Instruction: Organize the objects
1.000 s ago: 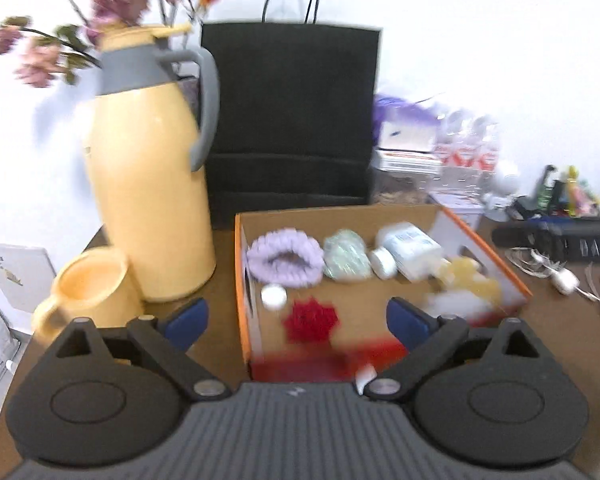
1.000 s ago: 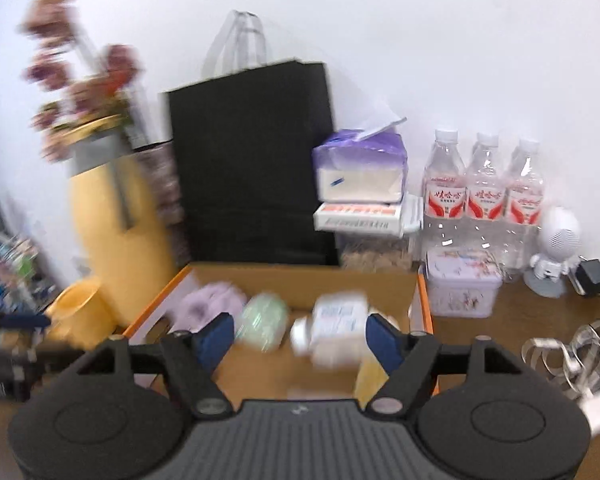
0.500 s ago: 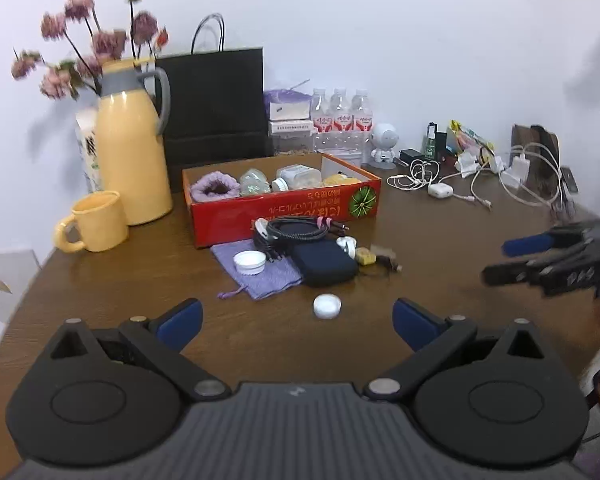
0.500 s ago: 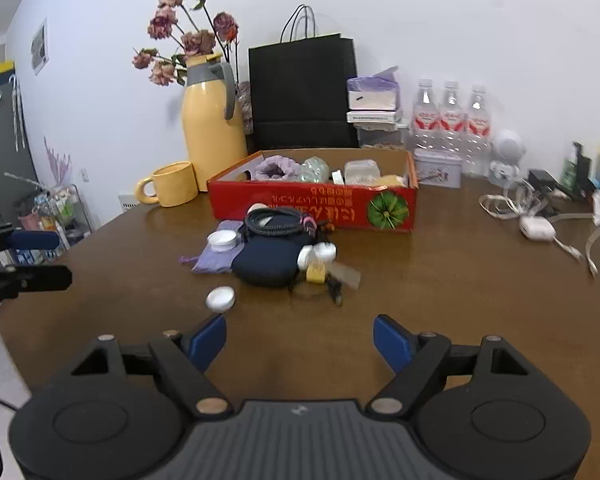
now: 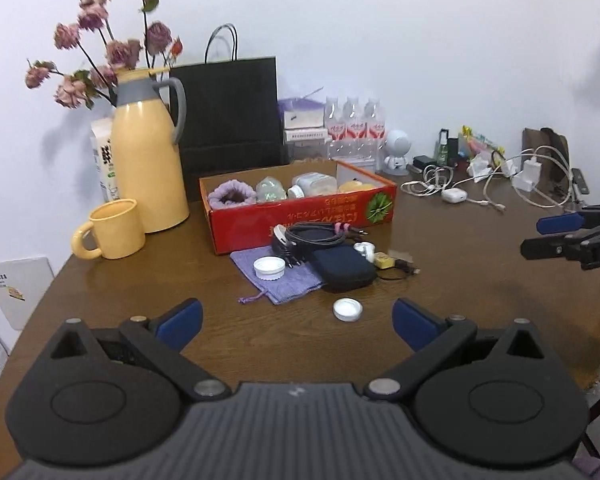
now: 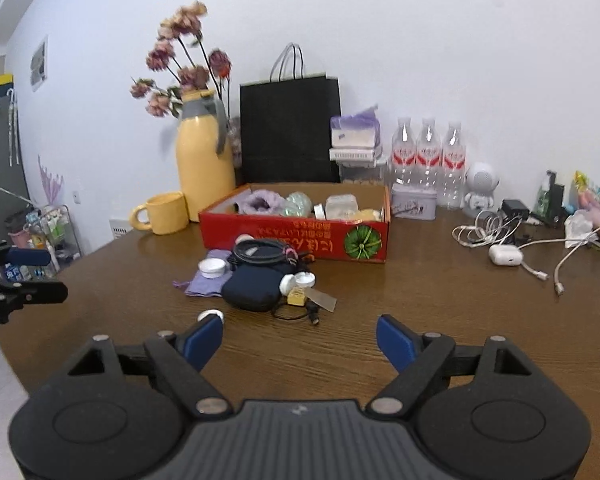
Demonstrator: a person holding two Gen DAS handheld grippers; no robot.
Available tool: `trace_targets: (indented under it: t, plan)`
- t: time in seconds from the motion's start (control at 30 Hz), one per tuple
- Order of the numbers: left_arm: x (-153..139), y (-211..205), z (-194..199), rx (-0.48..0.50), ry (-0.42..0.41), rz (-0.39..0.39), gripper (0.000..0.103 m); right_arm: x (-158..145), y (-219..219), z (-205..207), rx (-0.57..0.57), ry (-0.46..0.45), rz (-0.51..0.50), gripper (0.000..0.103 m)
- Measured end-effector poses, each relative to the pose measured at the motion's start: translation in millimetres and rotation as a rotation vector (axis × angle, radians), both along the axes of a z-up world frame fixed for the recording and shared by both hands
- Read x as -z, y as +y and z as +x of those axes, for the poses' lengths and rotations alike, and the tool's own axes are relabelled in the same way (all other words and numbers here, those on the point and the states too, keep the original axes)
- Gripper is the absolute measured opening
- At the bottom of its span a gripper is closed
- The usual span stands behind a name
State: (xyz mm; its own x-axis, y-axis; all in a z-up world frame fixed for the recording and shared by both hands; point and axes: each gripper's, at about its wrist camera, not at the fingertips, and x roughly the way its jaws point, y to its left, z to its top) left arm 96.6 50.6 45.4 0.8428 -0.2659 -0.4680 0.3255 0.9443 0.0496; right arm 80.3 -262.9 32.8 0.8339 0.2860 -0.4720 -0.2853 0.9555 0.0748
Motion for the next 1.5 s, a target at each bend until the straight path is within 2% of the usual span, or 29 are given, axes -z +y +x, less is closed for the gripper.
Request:
trace_targets:
  t: [0.03, 0.13, 0.27, 0.33, 0.37, 0.5, 0.53, 0.63, 0.67, 0.7, 0.8, 0.87, 1.0, 1.1, 1.13, 1.2, 1.23, 1.33, 1.43, 1.47, 1.5]
  plan:
    - [4, 0, 11, 0.005, 0.0, 0.002, 0.102, 5, 2, 11, 0.002, 0.011, -0.009, 0.078]
    - [19, -1, 54, 0.001, 0.02, 0.019, 0.091, 23, 12, 49, 0.01, 0.045, -0.057, 0.068]
    - [41, -5, 117, -0.024, 0.092, 0.05, 0.079, 44, 22, 101, 0.004, 0.082, -0.097, 0.06]
    - [53, -8, 149, -0.021, 0.128, 0.051, 0.074, 54, 25, 124, 0.0, 0.112, -0.094, 0.049]
    - [57, -9, 161, -0.02, 0.138, 0.05, 0.071, 59, 27, 135, -0.001, 0.123, -0.095, 0.047]
    - [68, -13, 205, 0.01, 0.174, 0.013, 0.068, 72, 32, 166, -0.016, 0.135, -0.106, 0.037]
    - [70, -13, 211, 0.021, 0.185, 0.009, 0.062, 75, 32, 172, -0.015, 0.144, -0.101, 0.03]
    - [81, -15, 227, 0.038, 0.23, 0.004, 0.051, 83, 28, 184, -0.013, 0.183, -0.057, 0.016]
    - [84, -15, 230, 0.04, 0.242, 0.005, 0.042, 85, 27, 184, -0.016, 0.185, -0.043, 0.013]
    - [86, -16, 231, 0.042, 0.238, 0.012, 0.041, 87, 28, 185, -0.017, 0.189, -0.037, 0.008]
    - [84, -17, 227, 0.069, 0.229, 0.014, 0.041, 90, 29, 184, -0.014, 0.176, -0.034, 0.006]
    - [81, -15, 223, 0.038, 0.211, 0.021, 0.041, 88, 30, 181, -0.007, 0.166, -0.041, 0.0]
    - [65, -7, 209, -0.032, 0.183, -0.002, 0.041, 79, 26, 174, 0.023, 0.14, -0.033, 0.0]
    - [54, -2, 185, -0.042, 0.16, -0.043, 0.041, 72, 21, 165, 0.044, 0.12, -0.029, 0.0]
    - [50, 0, 175, -0.039, 0.152, -0.055, 0.041, 71, 19, 162, 0.047, 0.117, -0.024, 0.001]
    - [45, 0, 156, -0.034, 0.142, -0.066, 0.041, 71, 16, 159, 0.032, 0.125, -0.012, 0.012]
    - [44, -1, 149, -0.03, 0.139, -0.067, 0.041, 73, 17, 160, 0.021, 0.135, -0.016, 0.014]
    - [42, -3, 131, -0.026, 0.132, -0.063, 0.041, 84, 24, 169, -0.005, 0.147, -0.044, 0.019]
    - [44, -3, 121, -0.016, 0.147, -0.066, 0.042, 93, 32, 175, -0.003, 0.143, -0.07, 0.019]
    - [45, -2, 118, -0.031, 0.154, -0.069, 0.042, 93, 35, 175, -0.01, 0.137, -0.083, 0.018]
    - [46, -1, 113, -0.041, 0.159, -0.075, 0.041, 93, 37, 175, -0.008, 0.133, -0.099, 0.005]
